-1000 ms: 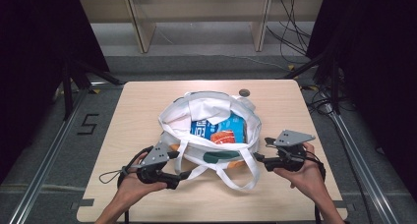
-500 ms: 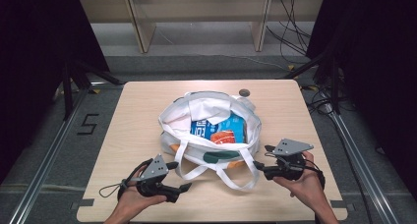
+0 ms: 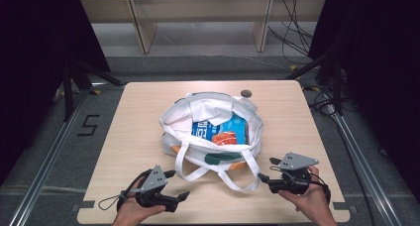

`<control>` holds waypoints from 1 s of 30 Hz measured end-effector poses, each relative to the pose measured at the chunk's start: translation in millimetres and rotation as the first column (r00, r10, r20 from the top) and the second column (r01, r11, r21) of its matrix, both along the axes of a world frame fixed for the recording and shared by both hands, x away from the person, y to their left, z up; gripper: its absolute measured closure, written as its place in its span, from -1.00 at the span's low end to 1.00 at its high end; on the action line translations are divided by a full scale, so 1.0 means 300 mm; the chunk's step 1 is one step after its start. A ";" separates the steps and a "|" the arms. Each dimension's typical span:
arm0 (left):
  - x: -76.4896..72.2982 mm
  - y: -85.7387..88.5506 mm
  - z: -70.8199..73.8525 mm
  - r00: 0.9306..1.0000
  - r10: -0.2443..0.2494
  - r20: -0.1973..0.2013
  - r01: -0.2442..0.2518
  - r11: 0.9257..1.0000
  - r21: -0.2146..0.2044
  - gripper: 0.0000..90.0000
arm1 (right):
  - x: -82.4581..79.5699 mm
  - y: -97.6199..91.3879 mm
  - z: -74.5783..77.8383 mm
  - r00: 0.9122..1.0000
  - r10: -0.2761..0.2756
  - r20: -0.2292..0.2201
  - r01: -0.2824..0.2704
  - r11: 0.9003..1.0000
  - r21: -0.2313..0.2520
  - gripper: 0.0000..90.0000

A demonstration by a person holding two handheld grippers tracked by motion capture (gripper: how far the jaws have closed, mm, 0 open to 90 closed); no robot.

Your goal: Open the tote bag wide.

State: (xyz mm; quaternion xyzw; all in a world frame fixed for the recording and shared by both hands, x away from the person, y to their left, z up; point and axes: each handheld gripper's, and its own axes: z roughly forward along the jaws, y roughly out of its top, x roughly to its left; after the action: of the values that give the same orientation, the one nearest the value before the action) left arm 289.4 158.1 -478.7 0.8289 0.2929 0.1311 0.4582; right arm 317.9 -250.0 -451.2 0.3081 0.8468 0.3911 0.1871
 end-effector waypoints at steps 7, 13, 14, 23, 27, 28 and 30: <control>-0.029 -0.011 -0.016 1.000 -0.020 -0.015 0.020 1.000 -0.006 -0.64 | -0.045 -0.009 -0.024 1.000 0.001 -0.013 -0.001 1.000 0.008 -0.33; -0.040 -0.016 -0.027 0.999 -0.031 -0.029 0.031 1.000 0.001 -0.64 | -0.078 -0.010 -0.052 1.000 0.012 -0.029 -0.011 1.000 0.003 -0.34; -0.043 -0.020 -0.031 0.999 -0.024 -0.027 0.024 1.000 -0.002 -0.64 | -0.082 -0.008 -0.058 0.999 0.016 -0.031 -0.016 1.000 0.001 -0.34; -0.050 -0.029 -0.046 0.999 -0.022 -0.024 0.022 1.000 0.002 -0.64 | -0.129 -0.011 -0.103 0.997 0.039 -0.074 -0.040 0.999 -0.019 -0.34; -0.043 -0.021 -0.043 0.999 -0.032 -0.027 0.033 0.999 0.023 -0.64 | -0.135 -0.017 -0.110 0.996 0.028 -0.090 -0.029 0.999 -0.016 -0.34; -0.043 -0.021 -0.043 0.999 -0.029 -0.030 0.029 0.999 0.019 -0.64 | -0.134 -0.018 -0.112 0.995 0.028 -0.091 -0.030 0.999 -0.014 -0.34; -0.041 -0.019 -0.044 0.999 -0.028 -0.027 0.029 0.999 0.026 -0.64 | -0.132 -0.019 -0.112 0.996 0.026 -0.089 -0.028 0.999 -0.016 -0.34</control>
State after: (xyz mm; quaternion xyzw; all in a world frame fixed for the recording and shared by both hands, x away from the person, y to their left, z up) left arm 277.0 152.4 -491.7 0.8406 0.2856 0.1173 0.4451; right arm 278.4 -255.7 -484.9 0.3120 0.8617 0.3723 0.1467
